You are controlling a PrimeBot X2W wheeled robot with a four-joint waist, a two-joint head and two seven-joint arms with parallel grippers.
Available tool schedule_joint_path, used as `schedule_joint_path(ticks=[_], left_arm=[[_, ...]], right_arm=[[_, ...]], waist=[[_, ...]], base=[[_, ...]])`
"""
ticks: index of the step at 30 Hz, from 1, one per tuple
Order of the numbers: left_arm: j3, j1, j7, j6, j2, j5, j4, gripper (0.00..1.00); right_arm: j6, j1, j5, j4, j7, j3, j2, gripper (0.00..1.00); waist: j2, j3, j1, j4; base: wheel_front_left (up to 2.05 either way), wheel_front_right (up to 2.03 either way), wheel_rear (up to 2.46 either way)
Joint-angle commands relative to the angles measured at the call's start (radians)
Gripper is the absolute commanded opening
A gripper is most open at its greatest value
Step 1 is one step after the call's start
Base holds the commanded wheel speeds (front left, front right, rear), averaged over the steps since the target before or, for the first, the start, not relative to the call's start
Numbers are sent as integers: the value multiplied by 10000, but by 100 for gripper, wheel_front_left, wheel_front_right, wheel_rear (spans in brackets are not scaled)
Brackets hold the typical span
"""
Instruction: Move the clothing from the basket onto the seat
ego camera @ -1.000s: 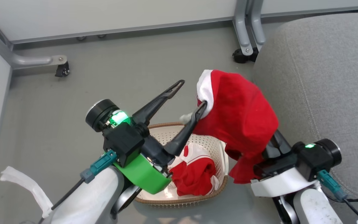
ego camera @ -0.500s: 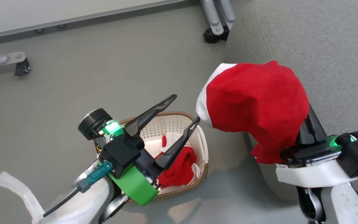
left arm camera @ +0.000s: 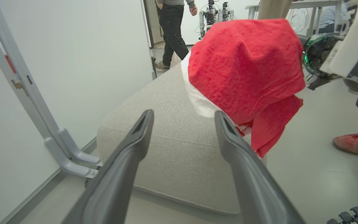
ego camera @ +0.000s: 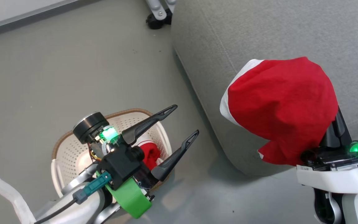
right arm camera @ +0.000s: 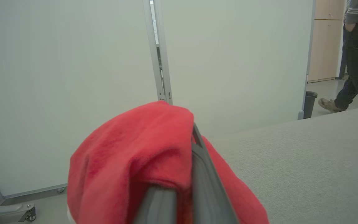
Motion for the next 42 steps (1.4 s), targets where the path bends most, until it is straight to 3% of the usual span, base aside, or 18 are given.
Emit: schedule_joint_path(ticks=[1, 7, 15, 20, 28, 36, 42], left_arm=[[19, 9, 109, 50, 205, 117, -109, 100], [-223, 20, 529, 83, 467, 146, -605, 100], [-702, -461, 805, 0, 609, 64, -903, 100], [-617, -591, 930, 64, 905, 139, -1279, 100], [-754, -1406, 936, -17, 1251, 172, -1843, 100], [-1152, -2517, 334, -34, 1511, -37, -1749, 100], [-1566, -3106, -235, -40, 1637, -194, -1421, 100]], right_arm=[[-10, 127, 143, -116, -6, 1, -1, 0], [-10, 478, 592, -446, -6, -235, -5, 0], [-10, 739, 1119, -805, -6, -850, 1, 0], [-9, -132, 1555, -907, -6, -1241, 1, 0], [-10, -2758, 1695, -704, -6, -3410, 1, 0], [-5, -5581, 353, -69, -6, -5126, -8, 0], [-5, -6796, -265, 844, -6, -5769, -14, 0]], waist=[[-1, 561, 0, -1191], [-1, 861, 0, -2089], [-1, 1332, 0, -2193], [-1, 1979, 0, -2051], [-1, 3499, 0, -461], [-1, 4771, 0, 839], [-1, 5327, 0, 1417]], base=[[0, 0, 0], [0, 0, 0], [0, 0, 0], [0, 0, 0], [0, 0, 0], [0, 0, 0], [0, 0, 0]])
